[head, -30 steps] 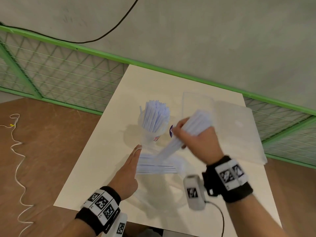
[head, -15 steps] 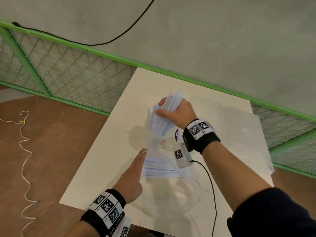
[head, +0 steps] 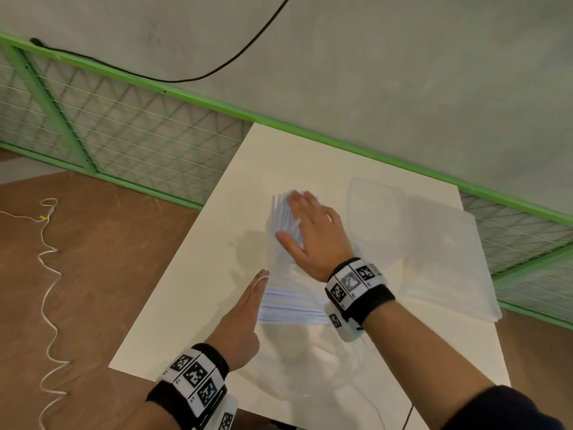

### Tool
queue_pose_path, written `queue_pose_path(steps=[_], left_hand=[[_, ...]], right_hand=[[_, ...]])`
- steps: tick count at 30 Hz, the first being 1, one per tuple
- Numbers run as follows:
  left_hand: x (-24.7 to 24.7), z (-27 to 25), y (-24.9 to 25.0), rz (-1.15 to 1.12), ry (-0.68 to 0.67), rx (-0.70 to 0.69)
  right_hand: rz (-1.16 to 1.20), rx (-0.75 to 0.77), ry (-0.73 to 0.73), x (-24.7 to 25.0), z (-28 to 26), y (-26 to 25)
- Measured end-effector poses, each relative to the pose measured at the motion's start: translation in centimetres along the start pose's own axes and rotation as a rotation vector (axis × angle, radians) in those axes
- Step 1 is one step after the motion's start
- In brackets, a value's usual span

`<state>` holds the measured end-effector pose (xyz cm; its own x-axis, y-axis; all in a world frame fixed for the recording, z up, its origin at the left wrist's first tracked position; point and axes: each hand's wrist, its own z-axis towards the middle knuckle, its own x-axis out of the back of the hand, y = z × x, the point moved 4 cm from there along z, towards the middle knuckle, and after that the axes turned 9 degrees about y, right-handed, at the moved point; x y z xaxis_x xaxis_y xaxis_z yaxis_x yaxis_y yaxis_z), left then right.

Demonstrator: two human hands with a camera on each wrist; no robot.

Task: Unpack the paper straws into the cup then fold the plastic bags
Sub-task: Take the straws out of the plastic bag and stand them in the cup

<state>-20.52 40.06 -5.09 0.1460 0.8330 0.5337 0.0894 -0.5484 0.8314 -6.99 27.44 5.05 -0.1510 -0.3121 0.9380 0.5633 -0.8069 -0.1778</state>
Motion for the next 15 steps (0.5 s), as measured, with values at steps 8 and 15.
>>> queue_pose_path(steps=[8,15], left_hand=[[0.0,-0.3,0.1,0.006,0.016,-0.039],[0.1,-0.4,-0.5,0.015,0.016,-0.068]], right_hand=[[0.007,0.062,0.182,-0.4,2.2,-1.4],[-0.228,0.036,0.020,-2.5,4.0,-0.8]])
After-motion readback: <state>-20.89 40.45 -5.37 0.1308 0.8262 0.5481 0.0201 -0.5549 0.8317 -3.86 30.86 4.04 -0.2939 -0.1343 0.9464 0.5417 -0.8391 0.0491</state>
